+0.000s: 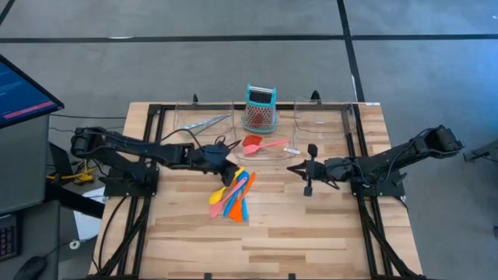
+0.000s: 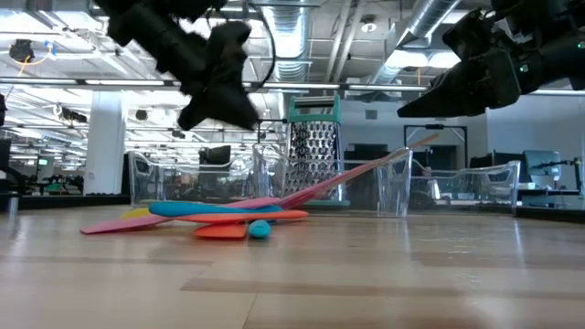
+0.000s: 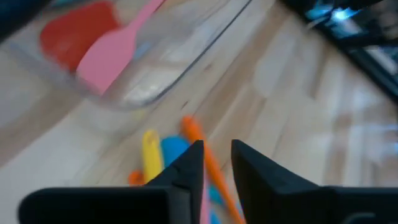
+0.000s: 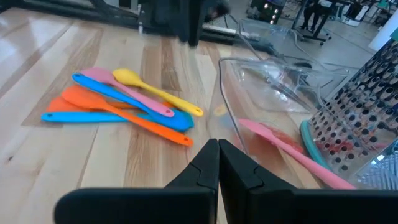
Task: Pick & Place Kitchen Items
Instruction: Put the yellow serving spoon into the right transparent bin
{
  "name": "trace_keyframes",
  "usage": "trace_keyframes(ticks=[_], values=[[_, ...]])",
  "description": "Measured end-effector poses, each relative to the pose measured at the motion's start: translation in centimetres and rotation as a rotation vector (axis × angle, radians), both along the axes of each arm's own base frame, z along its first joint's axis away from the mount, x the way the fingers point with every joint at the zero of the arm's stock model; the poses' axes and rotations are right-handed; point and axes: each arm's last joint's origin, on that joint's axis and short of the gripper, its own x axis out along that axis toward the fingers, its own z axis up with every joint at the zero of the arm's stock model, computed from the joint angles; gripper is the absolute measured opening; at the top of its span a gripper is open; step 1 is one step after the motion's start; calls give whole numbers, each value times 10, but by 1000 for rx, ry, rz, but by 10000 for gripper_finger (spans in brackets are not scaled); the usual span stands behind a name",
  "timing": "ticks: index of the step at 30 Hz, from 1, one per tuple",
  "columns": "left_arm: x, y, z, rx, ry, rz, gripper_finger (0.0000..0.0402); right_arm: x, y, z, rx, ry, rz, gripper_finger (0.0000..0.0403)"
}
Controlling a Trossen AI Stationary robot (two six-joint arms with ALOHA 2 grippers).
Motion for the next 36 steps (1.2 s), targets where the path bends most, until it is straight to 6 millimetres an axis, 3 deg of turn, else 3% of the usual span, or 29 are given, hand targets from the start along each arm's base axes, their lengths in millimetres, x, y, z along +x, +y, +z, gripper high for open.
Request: trace_keyframes(ticks=[5,12,18,26,30,36], values=[[12,0,17,42,7,-39,11,-2,0,-6,-12,68,0,0],[39,2,3,36,284,-64,3,-2,0,-6,-12,67,1,0],[38,4,-12,16,454,-53,3,-3,0,-7,1,73,-5,0],[36,1,-14,11,476,-137,3,-3,0,-7,1,78,-5,0],[32,-1,-20,7,500,-173,16,-3,0,-8,1,80,-5,0],[24,-1,-38,-18,514,-167,73,-3,0,-8,0,83,-5,0]])
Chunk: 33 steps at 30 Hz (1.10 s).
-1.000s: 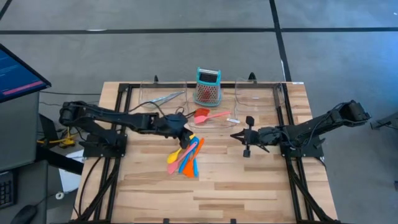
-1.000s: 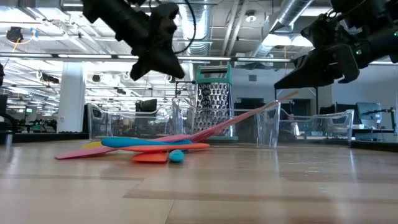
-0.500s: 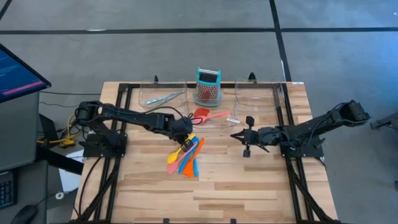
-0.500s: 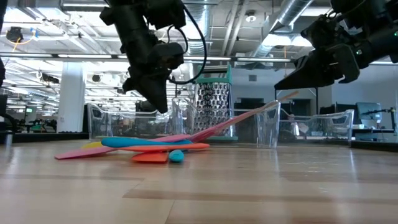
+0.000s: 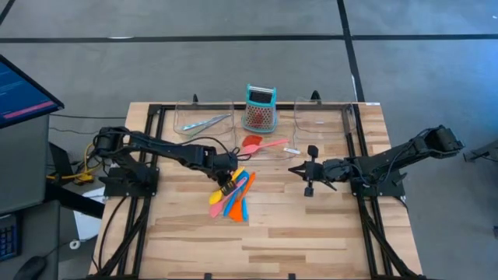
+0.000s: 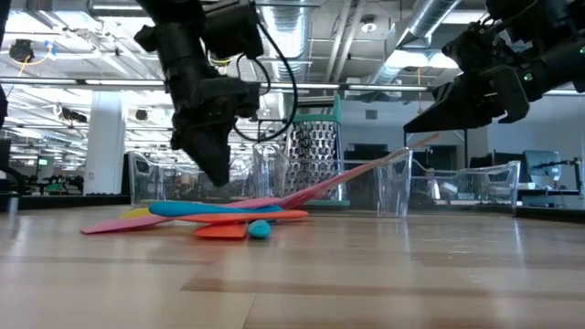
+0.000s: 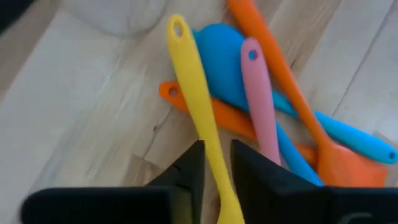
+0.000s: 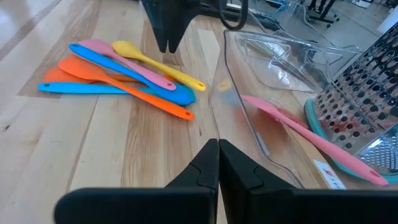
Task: Pick & Place Kitchen Items
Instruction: Put the yellow serving spoon into the right transparent bin
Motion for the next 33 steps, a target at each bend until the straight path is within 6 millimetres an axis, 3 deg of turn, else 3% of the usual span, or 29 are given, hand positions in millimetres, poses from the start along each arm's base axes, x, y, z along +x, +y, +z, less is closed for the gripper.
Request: trace_keyframes(ticks=[6,11,21,33], values=[[-3,0,-5,-30,3,42,134,0,0,0,0,0,0,0],[-3,0,-5,-37,1,57,160,0,0,0,0,0,0,0],[-15,-1,-22,-55,35,107,163,0,0,0,0,0,0,0],[-11,-9,-25,-73,-54,100,163,0,0,0,0,0,0,0]])
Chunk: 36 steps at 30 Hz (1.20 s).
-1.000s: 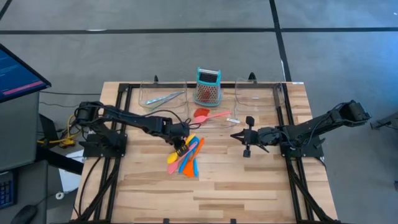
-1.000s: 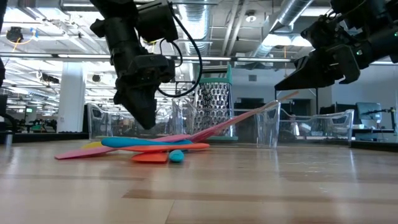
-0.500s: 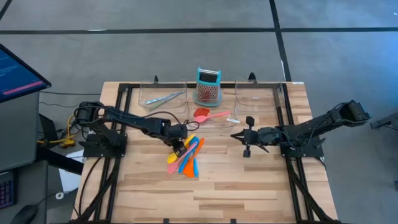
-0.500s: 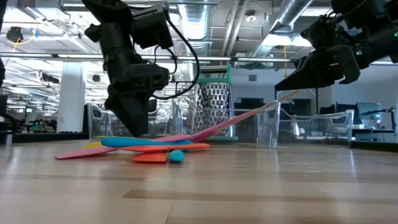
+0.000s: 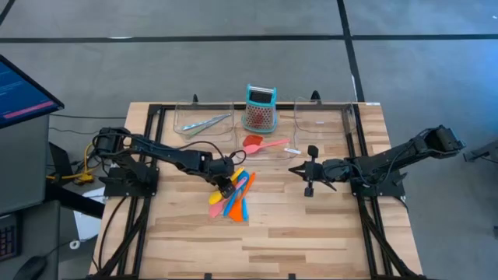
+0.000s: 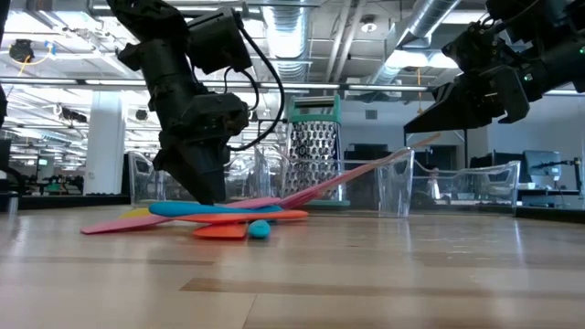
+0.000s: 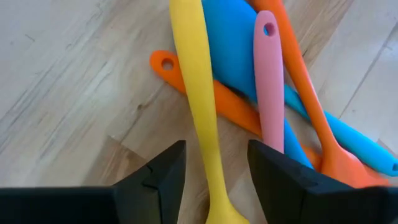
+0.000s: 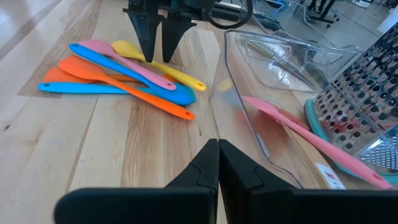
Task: Pick & Place Kitchen Items
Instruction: Put the yellow serving spoon into the right transparent bin
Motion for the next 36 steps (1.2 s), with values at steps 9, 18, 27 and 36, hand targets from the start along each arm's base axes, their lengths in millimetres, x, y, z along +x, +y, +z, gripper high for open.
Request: trace_keyframes(ticks=[9,18,27,36], values=[[2,0,-7,20,13,8,163,0,0,0,0,0,0,0],[5,-1,-19,28,44,12,161,0,0,0,-1,3,0,0],[4,-1,-17,43,39,20,62,0,0,-1,-1,6,0,0],[1,-1,-13,38,46,4,11,0,0,-1,-1,6,0,0]])
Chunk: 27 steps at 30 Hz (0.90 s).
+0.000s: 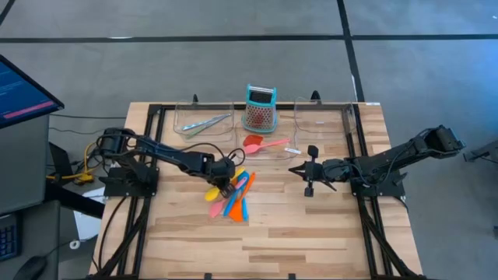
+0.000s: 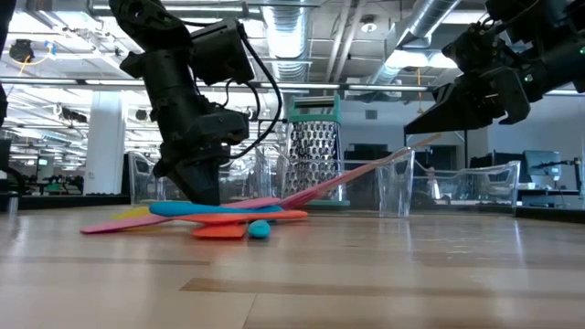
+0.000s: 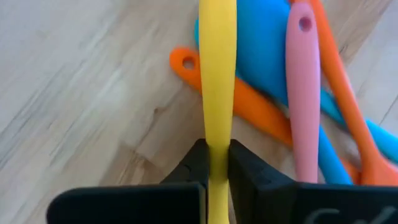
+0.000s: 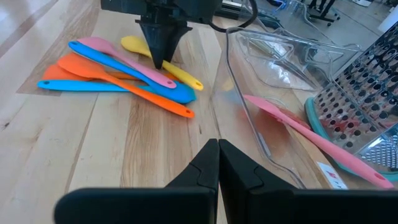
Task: Pick & Place Kitchen Items
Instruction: Put the yellow serving spoon into the right transparent bin
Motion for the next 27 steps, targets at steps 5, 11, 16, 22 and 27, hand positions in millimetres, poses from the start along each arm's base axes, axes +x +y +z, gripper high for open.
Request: trace_keyframes(ticks=[5,11,16,22,27], values=[[-5,-2,18,12,-43,-35,8,0,0,0,0,-1,0,0],[-18,-3,52,73,-130,-43,6,0,0,0,1,-5,0,0],[-29,-2,78,160,-217,-43,6,1,0,2,4,-23,1,0],[-34,0,100,279,-322,-69,6,4,1,11,23,-122,1,0],[-20,1,120,441,-521,-166,6,7,1,27,38,-286,5,0]])
